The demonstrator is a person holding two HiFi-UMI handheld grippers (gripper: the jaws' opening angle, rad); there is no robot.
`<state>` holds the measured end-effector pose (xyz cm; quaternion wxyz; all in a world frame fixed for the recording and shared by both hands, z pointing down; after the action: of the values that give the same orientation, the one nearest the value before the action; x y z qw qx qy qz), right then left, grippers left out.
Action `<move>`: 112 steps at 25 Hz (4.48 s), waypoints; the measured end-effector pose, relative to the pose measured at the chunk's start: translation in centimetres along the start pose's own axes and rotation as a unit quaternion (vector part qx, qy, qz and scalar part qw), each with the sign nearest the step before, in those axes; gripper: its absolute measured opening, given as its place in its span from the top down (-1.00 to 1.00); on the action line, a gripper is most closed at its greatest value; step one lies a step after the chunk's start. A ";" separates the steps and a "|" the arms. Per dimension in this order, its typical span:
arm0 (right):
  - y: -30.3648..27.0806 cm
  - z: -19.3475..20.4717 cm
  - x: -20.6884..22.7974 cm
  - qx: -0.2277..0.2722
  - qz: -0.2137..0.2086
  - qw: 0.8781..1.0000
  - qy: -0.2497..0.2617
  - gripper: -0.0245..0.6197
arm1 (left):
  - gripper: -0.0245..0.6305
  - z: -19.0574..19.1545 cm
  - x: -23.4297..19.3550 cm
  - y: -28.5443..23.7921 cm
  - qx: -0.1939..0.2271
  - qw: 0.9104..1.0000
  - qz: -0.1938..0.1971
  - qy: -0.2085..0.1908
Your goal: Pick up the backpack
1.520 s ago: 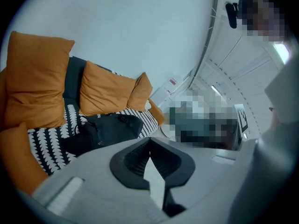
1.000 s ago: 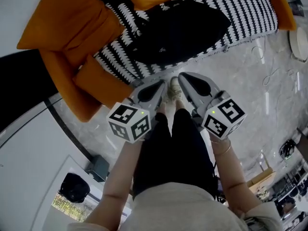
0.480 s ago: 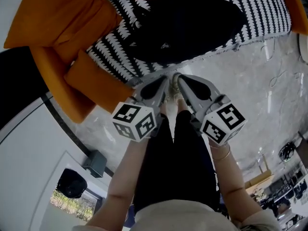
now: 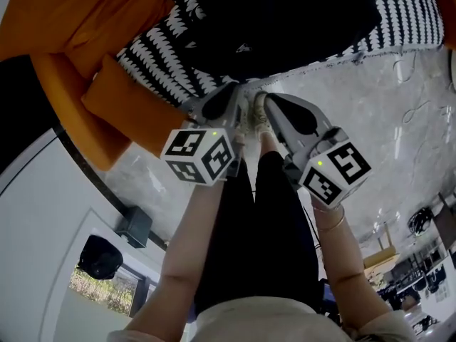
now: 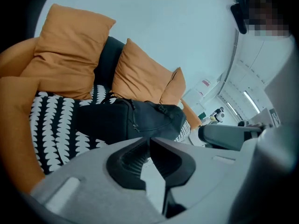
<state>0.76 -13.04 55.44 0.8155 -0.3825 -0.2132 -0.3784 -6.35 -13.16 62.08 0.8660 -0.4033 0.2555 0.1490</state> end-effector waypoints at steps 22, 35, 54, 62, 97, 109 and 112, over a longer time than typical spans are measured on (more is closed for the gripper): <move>0.0 1.4 2.0 -0.012 -0.005 0.999 -0.042 0.91 | -0.07 0.1 -5.9 -5.3 0.034 0.989 -0.063 0.131; 0.3 0.9 1.8 -0.005 -0.005 0.998 -0.056 0.91 | 0.44 -1.4 -7.0 -6.7 0.077 0.983 -0.058 0.155; 4.3 -5.4 -0.6 0.040 0.010 0.999 -0.010 0.91 | 0.75 -8.3 3.4 -1.3 0.126 0.984 0.064 0.109; 7.5 -9.7 -3.4 0.071 0.020 0.997 0.021 0.91 | 0.75 -12.5 9.6 4.3 0.150 0.977 0.128 0.084; 25.2 -28.6 -25.8 0.285 -0.014 0.941 0.181 0.91 | 0.76 -26.3 29.6 30.3 0.222 0.936 0.273 -0.023; 26.2 -28.8 -27.2 0.296 -0.021 0.932 0.209 0.91 | 0.76 -27.5 31.7 32.5 0.230 0.927 0.290 -0.055; 26.1 -28.8 -27.0 0.295 -0.026 0.933 0.203 0.91 | 0.76 -27.6 31.6 32.5 0.236 0.925 0.293 -0.051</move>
<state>5.98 -12.39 8.35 0.9075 -0.0338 -0.1554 -0.3888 -4.26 -12.41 9.00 0.8655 -0.0864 0.3458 0.3519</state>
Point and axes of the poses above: the fingertips, and each gripper's own axes: y backward along the fingers, x to its right, z out of its underside, the point moved 1 cm from there along y, backward along the fingers, and after that the axes turned 1 degree about -z, right-handed, at the moved point
